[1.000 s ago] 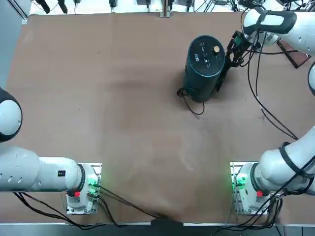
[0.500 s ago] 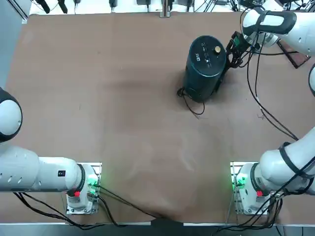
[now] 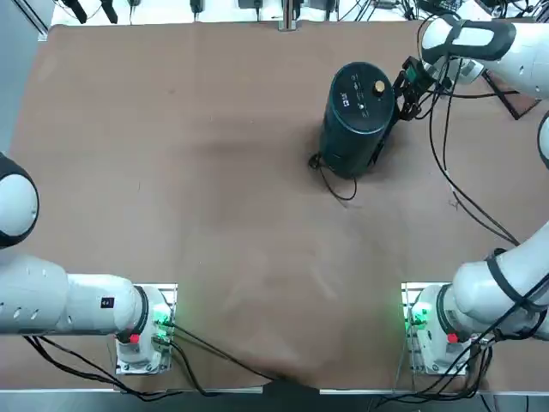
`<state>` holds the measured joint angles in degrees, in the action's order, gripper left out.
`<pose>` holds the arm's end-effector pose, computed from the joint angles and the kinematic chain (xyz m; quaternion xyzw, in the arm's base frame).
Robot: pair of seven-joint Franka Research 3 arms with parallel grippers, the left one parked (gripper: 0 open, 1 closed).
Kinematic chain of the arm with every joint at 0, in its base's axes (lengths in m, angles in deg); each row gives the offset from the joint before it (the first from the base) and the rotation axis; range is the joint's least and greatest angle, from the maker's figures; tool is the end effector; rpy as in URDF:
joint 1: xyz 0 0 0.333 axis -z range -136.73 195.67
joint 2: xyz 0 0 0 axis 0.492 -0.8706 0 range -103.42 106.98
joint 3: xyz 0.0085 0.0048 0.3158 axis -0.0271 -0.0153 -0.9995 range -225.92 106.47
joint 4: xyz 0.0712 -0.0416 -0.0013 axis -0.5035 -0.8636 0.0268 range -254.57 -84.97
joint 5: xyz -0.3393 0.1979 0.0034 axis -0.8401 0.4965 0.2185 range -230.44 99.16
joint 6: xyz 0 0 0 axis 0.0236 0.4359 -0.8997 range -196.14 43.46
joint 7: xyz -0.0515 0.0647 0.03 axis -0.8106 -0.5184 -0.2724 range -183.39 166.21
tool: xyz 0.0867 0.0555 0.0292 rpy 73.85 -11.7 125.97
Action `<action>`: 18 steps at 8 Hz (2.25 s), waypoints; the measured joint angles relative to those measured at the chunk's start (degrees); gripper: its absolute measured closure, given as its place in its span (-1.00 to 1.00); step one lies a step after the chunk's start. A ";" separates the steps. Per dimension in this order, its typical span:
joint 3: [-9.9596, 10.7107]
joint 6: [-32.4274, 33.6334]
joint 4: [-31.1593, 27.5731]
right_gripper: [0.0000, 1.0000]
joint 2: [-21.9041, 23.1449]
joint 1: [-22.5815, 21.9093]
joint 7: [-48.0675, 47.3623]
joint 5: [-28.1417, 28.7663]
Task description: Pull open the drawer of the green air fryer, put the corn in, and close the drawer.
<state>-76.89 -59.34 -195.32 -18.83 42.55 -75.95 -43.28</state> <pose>0.5777 0.0495 0.2628 -0.7532 0.6232 0.1788 0.1111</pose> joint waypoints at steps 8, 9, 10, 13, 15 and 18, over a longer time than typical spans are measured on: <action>-0.20 -1.46 -0.59 0.07 0.00 -2.58 -0.31 0.05; -0.18 -1.59 -0.64 0.07 0.01 -2.61 -0.31 0.05; -0.16 -1.60 -0.64 0.07 0.03 -2.67 -0.31 0.04; -0.23 -1.89 -0.61 -0.27 0.13 -3.83 -0.81 0.08; -0.29 -2.31 -0.29 -0.93 0.27 -4.29 -1.15 0.15; -0.19 0.38 0.14 -1.00 2.11 -4.29 -1.19 0.15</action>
<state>-77.08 -58.96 -195.18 -16.71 38.26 -77.14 -43.13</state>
